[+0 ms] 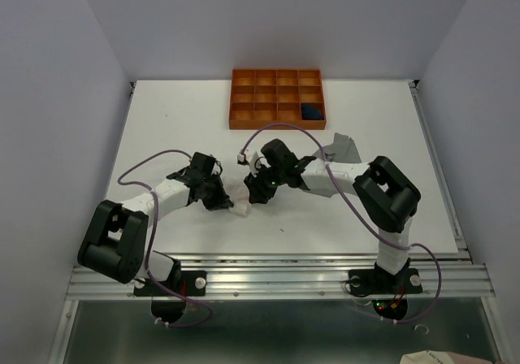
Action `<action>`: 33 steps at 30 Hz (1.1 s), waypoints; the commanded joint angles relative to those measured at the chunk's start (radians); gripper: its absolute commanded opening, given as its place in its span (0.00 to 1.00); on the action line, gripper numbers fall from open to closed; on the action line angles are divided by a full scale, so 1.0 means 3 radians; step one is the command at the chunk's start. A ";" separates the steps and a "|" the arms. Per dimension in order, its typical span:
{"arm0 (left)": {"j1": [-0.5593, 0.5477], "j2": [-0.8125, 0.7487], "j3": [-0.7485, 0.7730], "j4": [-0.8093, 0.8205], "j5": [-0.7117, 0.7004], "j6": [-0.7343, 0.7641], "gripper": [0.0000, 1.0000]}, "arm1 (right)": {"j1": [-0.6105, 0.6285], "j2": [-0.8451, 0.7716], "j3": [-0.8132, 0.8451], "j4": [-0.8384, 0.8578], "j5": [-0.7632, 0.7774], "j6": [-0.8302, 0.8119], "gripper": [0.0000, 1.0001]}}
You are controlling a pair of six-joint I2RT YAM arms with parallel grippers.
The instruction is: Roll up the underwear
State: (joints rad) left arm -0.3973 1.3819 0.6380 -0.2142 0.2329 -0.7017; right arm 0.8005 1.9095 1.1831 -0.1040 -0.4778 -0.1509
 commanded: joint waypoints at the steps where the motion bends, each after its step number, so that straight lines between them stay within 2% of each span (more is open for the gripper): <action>1: 0.0005 0.0118 -0.0010 -0.0186 -0.0173 0.0151 0.00 | 0.0057 0.0037 0.0126 0.0147 -0.0130 -0.0182 0.46; 6: 0.0015 0.0129 -0.0005 -0.0196 -0.0173 0.0161 0.00 | 0.0088 0.0108 0.0157 0.0142 -0.0059 -0.0228 0.46; 8: 0.0010 0.0139 0.0000 -0.0196 -0.0173 0.0161 0.00 | 0.0118 0.0154 0.0208 0.0147 -0.0018 -0.0203 0.42; 9: 0.0015 0.0139 0.0000 -0.0201 -0.0168 0.0166 0.00 | 0.0118 0.0180 0.0228 0.0162 0.0043 -0.0177 0.38; 10: 0.0010 0.0139 0.0000 -0.0201 -0.0168 0.0166 0.00 | 0.0118 0.0205 0.0239 0.0193 0.0099 -0.0101 0.22; 11: 0.0010 0.0144 0.0005 -0.0201 -0.0168 0.0166 0.00 | 0.0154 0.0211 0.0244 0.0229 0.0191 -0.0060 0.15; 13: 0.0015 0.0144 0.0006 -0.0211 -0.0168 0.0171 0.00 | 0.0154 0.0201 0.0229 0.0311 0.0258 0.0027 0.04; 14: 0.0015 0.0144 0.0006 -0.0217 -0.0178 0.0176 0.00 | 0.0154 0.0170 0.0213 0.0306 0.0329 0.0073 0.01; 23: 0.0031 0.0134 0.0026 -0.0303 -0.0260 0.0176 0.00 | 0.0185 -0.0029 0.0239 0.0214 0.0702 0.0452 0.01; 33: 0.0036 0.0134 0.0052 -0.0324 -0.0291 0.0181 0.00 | 0.0246 0.0072 0.0402 0.0229 0.0463 0.0498 0.01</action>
State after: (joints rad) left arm -0.3950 1.3937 0.6548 -0.2287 0.2241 -0.6884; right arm 0.8589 1.9491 1.2381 -0.0792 -0.3244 -0.0185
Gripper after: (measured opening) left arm 0.070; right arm 0.036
